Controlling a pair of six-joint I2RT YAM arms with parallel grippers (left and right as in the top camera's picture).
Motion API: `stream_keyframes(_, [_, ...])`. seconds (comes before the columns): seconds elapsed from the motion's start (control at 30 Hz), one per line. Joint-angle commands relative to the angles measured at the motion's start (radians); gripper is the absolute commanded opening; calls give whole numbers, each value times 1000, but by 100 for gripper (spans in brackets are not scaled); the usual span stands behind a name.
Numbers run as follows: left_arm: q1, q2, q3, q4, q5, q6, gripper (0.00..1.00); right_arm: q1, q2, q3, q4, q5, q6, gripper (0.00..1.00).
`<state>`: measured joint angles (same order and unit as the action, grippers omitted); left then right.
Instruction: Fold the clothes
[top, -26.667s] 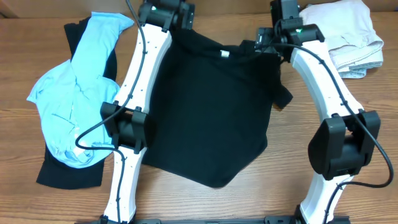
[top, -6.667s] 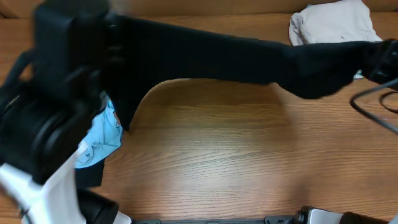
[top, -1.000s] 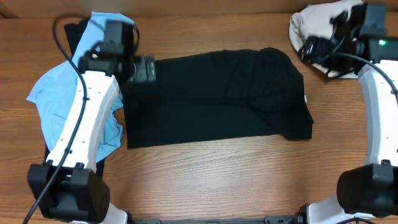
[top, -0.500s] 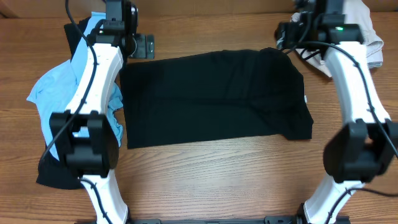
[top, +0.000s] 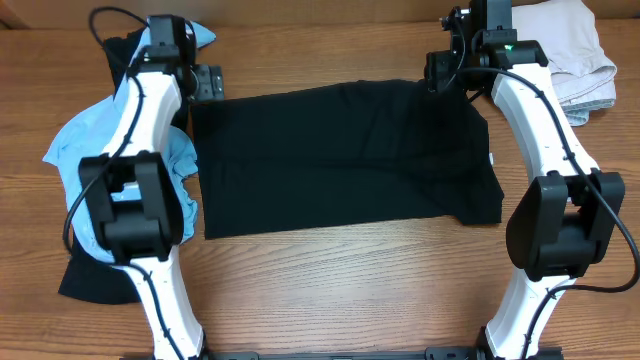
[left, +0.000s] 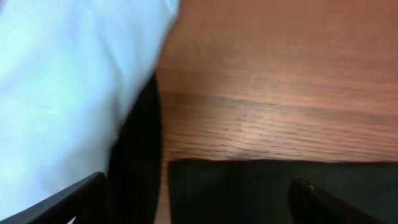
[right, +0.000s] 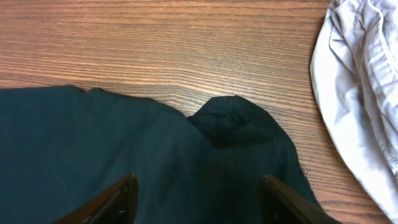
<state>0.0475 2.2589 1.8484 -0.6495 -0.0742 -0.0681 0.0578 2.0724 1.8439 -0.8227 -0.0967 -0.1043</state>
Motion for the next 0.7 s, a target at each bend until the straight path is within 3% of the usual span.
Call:
stream_keyframes(0.0, [-5, 60, 14, 20, 10, 0, 91, 0, 6, 10, 0, 6, 8, 63])
stream_keyframes(0.13, [-5, 76, 14, 27, 16, -10, 81, 6, 6, 10, -1, 6, 7, 62])
stream_keyframes(0.67, [-17, 77, 11, 48, 23, -52, 66, 15, 6, 10, 16, 6, 2, 61])
